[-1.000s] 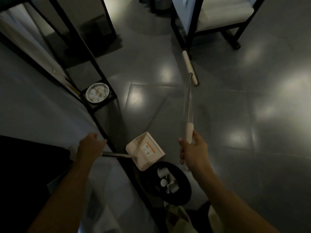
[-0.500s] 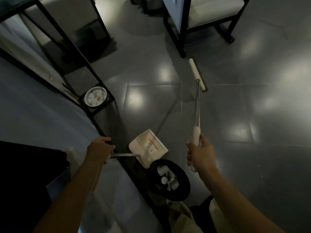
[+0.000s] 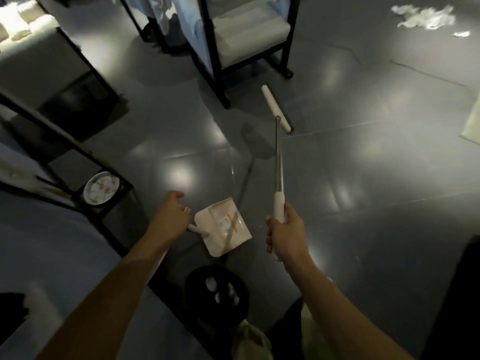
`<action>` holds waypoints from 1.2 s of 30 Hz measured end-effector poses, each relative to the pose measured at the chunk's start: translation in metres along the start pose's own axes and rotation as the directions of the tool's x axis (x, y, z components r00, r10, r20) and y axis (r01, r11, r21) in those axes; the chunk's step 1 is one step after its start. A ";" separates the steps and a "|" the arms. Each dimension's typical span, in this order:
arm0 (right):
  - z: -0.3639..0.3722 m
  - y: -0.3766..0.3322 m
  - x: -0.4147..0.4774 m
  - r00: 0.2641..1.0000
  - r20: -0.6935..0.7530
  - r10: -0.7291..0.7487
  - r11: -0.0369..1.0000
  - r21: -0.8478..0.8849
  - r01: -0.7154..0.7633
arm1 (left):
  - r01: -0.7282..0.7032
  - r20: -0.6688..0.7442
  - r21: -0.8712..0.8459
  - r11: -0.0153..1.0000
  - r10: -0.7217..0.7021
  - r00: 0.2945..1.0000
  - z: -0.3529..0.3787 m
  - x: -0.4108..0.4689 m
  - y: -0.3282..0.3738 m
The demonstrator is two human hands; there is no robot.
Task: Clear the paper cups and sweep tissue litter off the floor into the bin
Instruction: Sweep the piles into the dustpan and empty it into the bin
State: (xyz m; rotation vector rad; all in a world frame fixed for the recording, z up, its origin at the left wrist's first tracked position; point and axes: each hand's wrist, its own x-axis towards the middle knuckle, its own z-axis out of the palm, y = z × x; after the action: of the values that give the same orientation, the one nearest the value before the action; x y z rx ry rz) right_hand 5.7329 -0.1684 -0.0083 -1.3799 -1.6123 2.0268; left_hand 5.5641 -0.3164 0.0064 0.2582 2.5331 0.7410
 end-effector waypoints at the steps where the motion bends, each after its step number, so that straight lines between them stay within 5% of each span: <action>1: -0.017 -0.005 0.007 1.000 -0.009 -0.003 1.000 0.001 0.003 | -0.016 0.003 0.010 1.000 0.016 1.000 0.015 0.002 0.019; 13: -0.243 -0.065 0.110 0.985 -0.167 0.045 0.999 0.016 -0.043 | -0.243 0.112 0.212 0.946 0.224 0.968 0.157 0.032 0.258; 20: -0.317 -0.116 0.183 0.958 -0.275 0.080 0.996 0.061 -0.066 | -0.394 0.119 0.165 0.904 0.379 0.918 0.212 0.081 0.380; 27: -0.363 -0.185 0.323 0.929 -0.352 0.113 0.993 0.075 -0.092 | -0.450 0.117 0.054 0.892 0.442 0.890 0.257 0.198 0.503; 36: -0.413 -0.313 0.498 0.895 -0.408 0.180 0.976 0.186 -0.112 | -0.537 0.216 0.110 0.837 0.507 0.834 0.293 0.360 0.689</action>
State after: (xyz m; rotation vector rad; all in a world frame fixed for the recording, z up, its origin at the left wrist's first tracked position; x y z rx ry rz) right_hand 5.6593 0.5462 0.0072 -1.7725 -1.1676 1.7196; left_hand 5.4295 0.5033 0.0258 1.0662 2.3618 0.6582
